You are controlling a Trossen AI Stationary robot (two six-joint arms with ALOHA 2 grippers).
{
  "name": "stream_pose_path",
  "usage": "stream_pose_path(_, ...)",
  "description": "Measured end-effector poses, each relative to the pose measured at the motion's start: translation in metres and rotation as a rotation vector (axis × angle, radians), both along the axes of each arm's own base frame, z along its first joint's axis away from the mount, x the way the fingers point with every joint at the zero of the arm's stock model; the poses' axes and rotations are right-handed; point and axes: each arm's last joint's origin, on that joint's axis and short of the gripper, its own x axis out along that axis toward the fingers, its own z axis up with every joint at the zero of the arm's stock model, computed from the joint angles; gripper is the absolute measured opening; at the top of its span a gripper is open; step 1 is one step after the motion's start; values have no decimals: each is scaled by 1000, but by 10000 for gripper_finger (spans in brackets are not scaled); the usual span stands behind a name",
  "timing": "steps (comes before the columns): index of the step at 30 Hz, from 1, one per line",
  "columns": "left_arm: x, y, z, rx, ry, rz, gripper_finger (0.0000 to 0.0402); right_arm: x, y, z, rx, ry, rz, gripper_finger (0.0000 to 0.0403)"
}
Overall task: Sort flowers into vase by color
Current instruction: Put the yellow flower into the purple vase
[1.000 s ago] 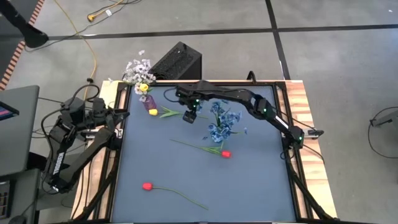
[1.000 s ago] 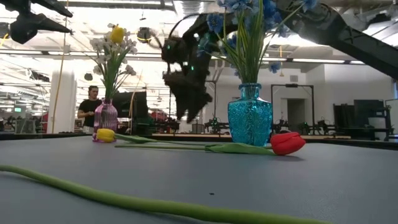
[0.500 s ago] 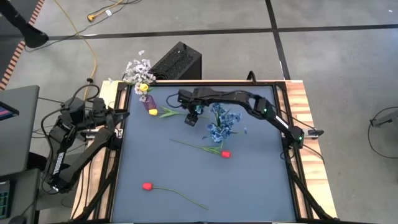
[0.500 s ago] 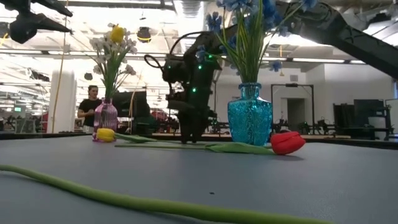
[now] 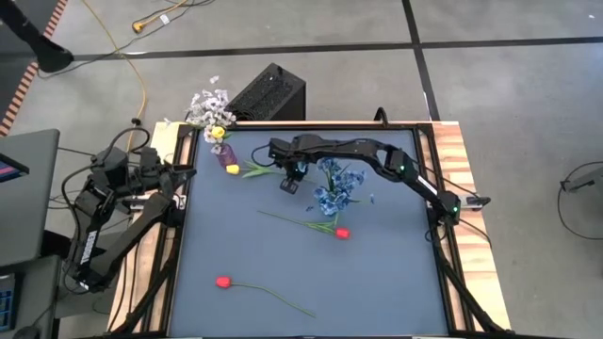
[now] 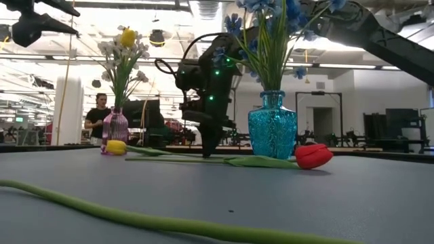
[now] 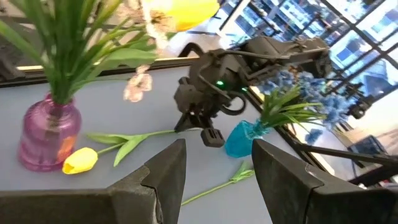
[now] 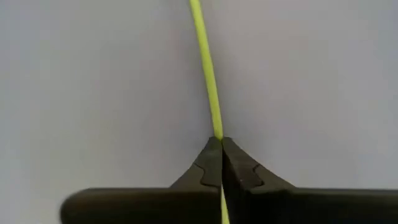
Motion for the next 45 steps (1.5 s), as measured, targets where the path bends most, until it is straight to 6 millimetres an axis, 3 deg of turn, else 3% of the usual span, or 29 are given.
stream_pose_path(5,2,-1,5,34,-49,-87,171,0,0,15,7,-27,6,23)
stream_pose_path(10,5,-5,15,87,-141,-270,171,-10,-5,68,-15,-132,13,17)
stream_pose_path(14,6,-7,28,162,-223,-373,171,-31,-13,107,-9,-171,7,17)
stream_pose_path(20,5,-9,48,299,-326,-392,171,-73,-22,179,-60,-291,-29,17)
stream_pose_path(25,4,-9,51,308,-346,-380,171,-101,-32,212,-93,-348,-68,17)
stream_pose_path(27,4,-9,50,301,-347,-374,171,-104,-36,210,-91,-338,-69,17)
stream_pose_path(31,4,-9,50,298,-347,-372,171,-81,-38,180,5,-447,0,30)
stream_pose_path(35,4,-9,50,299,-344,-368,171,-62,-28,150,-37,-525,-42,60)
stream_pose_path(45,4,-7,50,329,-337,-337,171,-70,-11,73,54,-350,-62,78)
